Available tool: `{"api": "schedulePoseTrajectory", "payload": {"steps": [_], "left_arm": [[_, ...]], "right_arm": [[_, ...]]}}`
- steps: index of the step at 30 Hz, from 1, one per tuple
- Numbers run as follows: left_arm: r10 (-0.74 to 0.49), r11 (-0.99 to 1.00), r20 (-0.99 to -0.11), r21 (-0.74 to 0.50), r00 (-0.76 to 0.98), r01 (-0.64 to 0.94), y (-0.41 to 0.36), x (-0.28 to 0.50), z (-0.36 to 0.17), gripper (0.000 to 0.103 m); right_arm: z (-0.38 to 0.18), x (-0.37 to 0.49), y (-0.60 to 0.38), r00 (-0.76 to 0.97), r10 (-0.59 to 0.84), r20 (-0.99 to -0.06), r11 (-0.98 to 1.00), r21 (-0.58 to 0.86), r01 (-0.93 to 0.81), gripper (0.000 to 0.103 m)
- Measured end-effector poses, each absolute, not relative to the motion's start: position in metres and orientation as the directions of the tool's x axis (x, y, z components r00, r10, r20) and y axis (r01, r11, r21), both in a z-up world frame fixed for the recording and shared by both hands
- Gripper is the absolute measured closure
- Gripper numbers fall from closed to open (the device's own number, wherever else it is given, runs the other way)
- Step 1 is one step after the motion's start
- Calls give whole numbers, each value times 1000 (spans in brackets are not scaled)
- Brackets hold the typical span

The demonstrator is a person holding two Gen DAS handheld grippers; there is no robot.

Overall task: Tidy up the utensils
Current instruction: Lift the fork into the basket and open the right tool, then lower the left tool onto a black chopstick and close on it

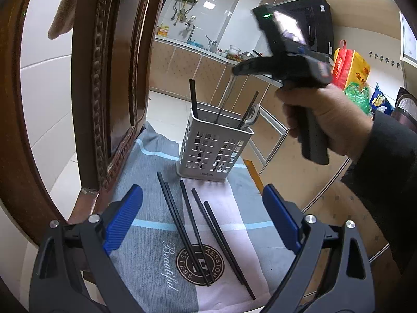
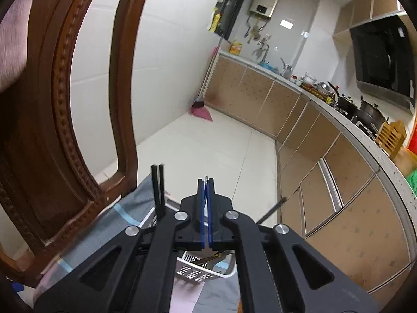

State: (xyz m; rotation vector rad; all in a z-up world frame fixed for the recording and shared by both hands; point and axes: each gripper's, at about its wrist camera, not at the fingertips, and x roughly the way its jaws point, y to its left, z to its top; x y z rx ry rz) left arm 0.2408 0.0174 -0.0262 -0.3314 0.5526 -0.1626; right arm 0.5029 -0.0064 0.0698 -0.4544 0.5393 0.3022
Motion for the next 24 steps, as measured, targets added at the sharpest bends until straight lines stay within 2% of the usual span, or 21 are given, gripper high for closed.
{"api": "schedulePoseTrajectory", "payload": {"steps": [7,10,12,14,15,17,19,24], "left_arm": [[-232,935,-501,-350,834,50,20,242,-28,11],[-233,933,-505,-356,831,46,21,242,-28,11],[-235,935,-520,-352,821,45,19,245,-30,11],[-244,934,-536,-355,808,46,18,247,-33,11],[-248,933,-553,-356,795,43,17,250,-36,11],[-253,935,-585,-352,771,40,15,253,-42,11],[-272,932,-613,-361,741,43,13,257,-51,11],[-296,920,-682,-391,668,8,11,268,-77,11]], "right_arm": [[31,491,16,760,153,-632,811,-359,-462,101],[28,488,14,728,188,-659,815,-309,-491,101],[29,488,9,695,212,-687,823,-258,-506,96],[32,485,5,681,233,-694,827,-227,-514,87],[37,482,-2,683,246,-688,834,-208,-511,85],[44,474,-16,682,281,-675,852,-151,-501,72],[56,458,-45,679,361,-639,871,-29,-490,63],[54,399,-109,725,440,-530,880,94,-465,60]]}}
